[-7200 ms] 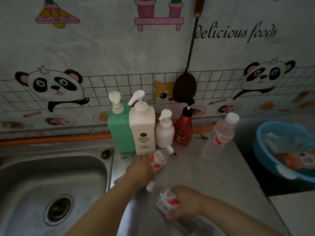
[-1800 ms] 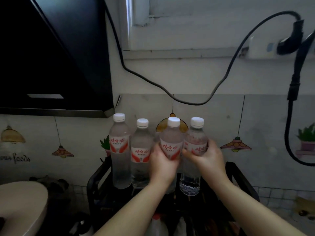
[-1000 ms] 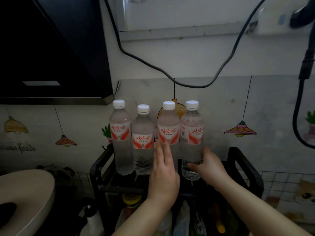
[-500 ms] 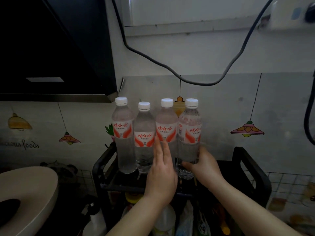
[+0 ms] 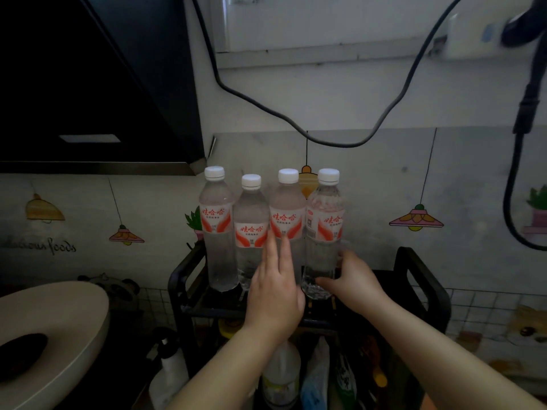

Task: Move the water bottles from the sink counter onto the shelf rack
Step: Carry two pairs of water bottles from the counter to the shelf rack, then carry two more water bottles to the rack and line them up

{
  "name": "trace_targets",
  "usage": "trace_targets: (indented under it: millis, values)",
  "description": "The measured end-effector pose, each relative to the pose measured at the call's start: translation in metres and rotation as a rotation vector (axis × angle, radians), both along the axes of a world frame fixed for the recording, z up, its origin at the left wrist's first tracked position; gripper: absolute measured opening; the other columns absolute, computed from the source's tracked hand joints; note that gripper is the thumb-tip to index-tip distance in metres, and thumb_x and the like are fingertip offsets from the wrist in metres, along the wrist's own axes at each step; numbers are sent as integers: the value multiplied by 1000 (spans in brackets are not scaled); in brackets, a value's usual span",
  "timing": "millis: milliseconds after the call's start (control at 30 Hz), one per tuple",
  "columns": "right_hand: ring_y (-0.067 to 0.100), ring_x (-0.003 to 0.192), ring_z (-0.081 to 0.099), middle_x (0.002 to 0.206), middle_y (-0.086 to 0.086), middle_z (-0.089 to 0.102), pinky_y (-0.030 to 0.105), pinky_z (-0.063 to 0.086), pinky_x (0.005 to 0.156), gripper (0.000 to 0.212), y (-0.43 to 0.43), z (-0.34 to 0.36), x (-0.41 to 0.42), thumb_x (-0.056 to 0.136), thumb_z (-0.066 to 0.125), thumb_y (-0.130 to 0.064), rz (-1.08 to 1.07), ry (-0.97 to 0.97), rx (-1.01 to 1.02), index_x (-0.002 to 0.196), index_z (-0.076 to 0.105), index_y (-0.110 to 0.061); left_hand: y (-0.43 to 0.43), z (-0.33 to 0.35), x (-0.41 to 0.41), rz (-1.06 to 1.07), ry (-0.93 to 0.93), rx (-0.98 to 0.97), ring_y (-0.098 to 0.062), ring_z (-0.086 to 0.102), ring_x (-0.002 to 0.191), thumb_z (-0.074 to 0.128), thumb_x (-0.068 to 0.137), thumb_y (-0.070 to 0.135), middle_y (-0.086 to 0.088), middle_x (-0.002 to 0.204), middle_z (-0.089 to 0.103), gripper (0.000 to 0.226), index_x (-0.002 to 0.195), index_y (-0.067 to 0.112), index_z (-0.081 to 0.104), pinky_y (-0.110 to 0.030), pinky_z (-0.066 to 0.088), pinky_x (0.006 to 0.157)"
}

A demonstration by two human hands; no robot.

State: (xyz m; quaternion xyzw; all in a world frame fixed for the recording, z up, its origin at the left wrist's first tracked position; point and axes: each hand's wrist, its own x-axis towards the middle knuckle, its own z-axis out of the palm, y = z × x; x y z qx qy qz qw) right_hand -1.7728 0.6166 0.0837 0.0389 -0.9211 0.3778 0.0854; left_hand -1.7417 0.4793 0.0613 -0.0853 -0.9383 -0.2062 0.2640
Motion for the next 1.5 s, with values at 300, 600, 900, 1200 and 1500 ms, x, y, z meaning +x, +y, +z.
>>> trace_targets:
  millis: [300,600,900,1200,1500]
  values:
    - [21,120,51,133,6,49,33,47,95,54,17,7,38,82,68,-24,-31,124,293,131,44,-17,15,17,36,69,-95,-151,-15,11,147,48,93,24,-1,159,14,66,150,17,15,-32,14,119]
    - [26,117,48,130,5,48,40,46,95,45,35,-7,109,86,57,-23,31,97,543,129,45,-17,27,11,83,15,-213,-324,-22,50,118,50,87,26,0,123,56,37,123,19,50,-36,37,101]
    - [29,118,48,129,7,50,42,44,96,47,58,-53,218,86,60,-26,-148,-102,600,129,44,-18,47,-25,157,-211,-354,-380,-26,54,117,52,87,28,-3,126,58,36,123,19,50,-38,41,96]
    - [31,122,45,134,10,46,43,42,98,48,122,-81,348,89,58,-28,-382,-304,604,131,41,-14,126,-57,247,-470,-402,-469,-28,53,114,49,90,19,-7,125,55,38,127,17,46,-39,42,92]
    - [29,119,48,130,9,50,41,42,98,41,220,-68,455,87,55,-18,-653,-348,523,127,45,-15,243,-52,324,-749,-339,-437,-27,55,112,53,90,25,-7,123,58,30,119,17,50,-38,43,92]
